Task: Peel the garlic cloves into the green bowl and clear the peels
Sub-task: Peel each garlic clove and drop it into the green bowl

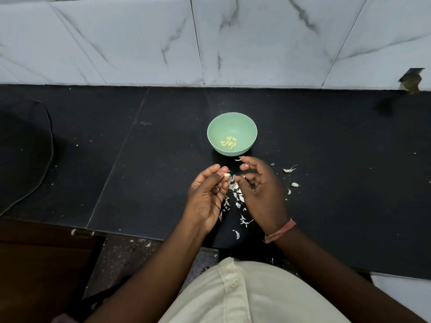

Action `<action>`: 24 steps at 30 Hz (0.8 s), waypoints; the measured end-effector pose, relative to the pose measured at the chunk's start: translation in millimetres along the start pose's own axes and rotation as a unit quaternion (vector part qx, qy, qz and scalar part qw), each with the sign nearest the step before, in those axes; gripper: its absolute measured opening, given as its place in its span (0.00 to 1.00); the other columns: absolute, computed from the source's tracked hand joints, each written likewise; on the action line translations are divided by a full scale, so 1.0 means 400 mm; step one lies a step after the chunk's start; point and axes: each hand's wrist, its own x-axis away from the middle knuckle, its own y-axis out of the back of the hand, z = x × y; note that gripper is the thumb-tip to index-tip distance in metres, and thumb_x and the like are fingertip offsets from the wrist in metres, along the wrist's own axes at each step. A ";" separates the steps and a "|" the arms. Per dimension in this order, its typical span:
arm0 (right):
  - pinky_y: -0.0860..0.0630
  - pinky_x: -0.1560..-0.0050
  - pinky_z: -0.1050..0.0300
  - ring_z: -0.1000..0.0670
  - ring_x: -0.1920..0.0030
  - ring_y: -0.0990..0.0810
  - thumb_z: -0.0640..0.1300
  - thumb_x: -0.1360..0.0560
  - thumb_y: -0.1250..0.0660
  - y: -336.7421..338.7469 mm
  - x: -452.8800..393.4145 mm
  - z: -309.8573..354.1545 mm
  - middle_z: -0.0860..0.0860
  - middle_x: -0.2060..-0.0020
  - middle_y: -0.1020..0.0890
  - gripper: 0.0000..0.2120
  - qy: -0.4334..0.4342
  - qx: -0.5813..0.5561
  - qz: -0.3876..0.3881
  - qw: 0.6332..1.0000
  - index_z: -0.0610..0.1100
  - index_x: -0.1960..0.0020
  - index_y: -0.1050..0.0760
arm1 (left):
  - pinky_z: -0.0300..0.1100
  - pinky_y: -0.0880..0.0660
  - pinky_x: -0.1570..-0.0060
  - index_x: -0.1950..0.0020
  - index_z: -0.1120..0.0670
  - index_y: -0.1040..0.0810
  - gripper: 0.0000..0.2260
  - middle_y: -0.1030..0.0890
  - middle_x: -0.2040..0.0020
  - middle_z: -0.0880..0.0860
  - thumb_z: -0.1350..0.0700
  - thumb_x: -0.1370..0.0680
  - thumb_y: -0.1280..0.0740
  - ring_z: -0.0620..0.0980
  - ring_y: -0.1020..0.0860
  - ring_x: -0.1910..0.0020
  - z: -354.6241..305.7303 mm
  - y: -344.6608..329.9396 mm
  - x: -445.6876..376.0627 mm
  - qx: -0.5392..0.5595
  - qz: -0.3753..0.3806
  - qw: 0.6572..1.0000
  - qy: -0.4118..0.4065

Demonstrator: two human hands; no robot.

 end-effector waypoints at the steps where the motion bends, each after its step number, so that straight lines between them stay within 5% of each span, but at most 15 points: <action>1: 0.20 0.48 0.61 0.52 0.53 0.16 0.31 0.24 0.30 0.000 -0.002 0.004 0.49 0.45 0.21 0.22 -0.002 -0.014 -0.003 1.000 0.52 0.37 0.25 | 0.37 0.20 0.55 0.44 0.59 0.21 0.09 0.14 0.52 0.58 0.67 0.23 0.31 0.47 0.17 0.60 0.001 0.000 0.000 -0.004 -0.001 1.000 -0.002; 5: 0.22 0.49 0.65 0.53 0.54 0.18 0.30 0.25 0.31 -0.005 -0.006 0.001 0.48 0.47 0.23 0.23 -0.013 -0.021 -0.002 1.000 0.50 0.36 0.25 | 0.37 0.20 0.56 0.46 0.59 0.22 0.08 0.15 0.56 0.57 0.68 0.23 0.31 0.47 0.18 0.62 0.003 -0.006 -0.003 -0.023 -0.010 1.000 -0.016; 10: 0.26 0.57 0.68 0.57 0.59 0.20 0.40 0.25 0.27 -0.004 -0.006 -0.038 0.55 0.59 0.20 0.12 -0.047 0.070 -0.040 0.996 0.50 0.44 0.21 | 0.35 0.21 0.61 0.48 0.59 0.23 0.08 0.15 0.58 0.57 0.69 0.24 0.30 0.47 0.19 0.64 0.006 -0.011 -0.009 -0.043 -0.031 0.998 -0.031; 15: 0.24 0.51 0.65 0.57 0.54 0.21 0.36 0.25 0.29 -0.004 -0.002 -0.051 0.54 0.50 0.23 0.16 -0.037 0.099 -0.007 0.994 0.50 0.40 0.21 | 0.36 0.20 0.60 0.49 0.60 0.23 0.05 0.15 0.55 0.60 0.68 0.23 0.32 0.47 0.18 0.63 0.011 -0.005 -0.017 -0.050 -0.044 0.997 -0.036; 20: 0.19 0.57 0.62 0.48 0.52 0.16 0.32 0.24 0.31 -0.024 -0.021 -0.026 0.45 0.49 0.21 0.15 -0.130 -0.127 -0.026 0.983 0.46 0.40 0.22 | 0.38 0.20 0.58 0.47 0.60 0.24 0.08 0.15 0.53 0.62 0.68 0.24 0.30 0.50 0.18 0.61 0.021 -0.008 -0.025 -0.078 -0.036 0.995 -0.046; 24: 0.18 0.55 0.61 0.40 0.49 0.17 0.31 0.23 0.32 -0.027 -0.034 -0.033 0.41 0.47 0.23 0.15 -0.136 -0.156 -0.055 0.977 0.43 0.39 0.23 | 0.38 0.18 0.59 0.48 0.60 0.24 0.09 0.15 0.55 0.61 0.68 0.25 0.28 0.51 0.17 0.62 0.027 -0.015 -0.027 -0.084 -0.035 0.995 -0.043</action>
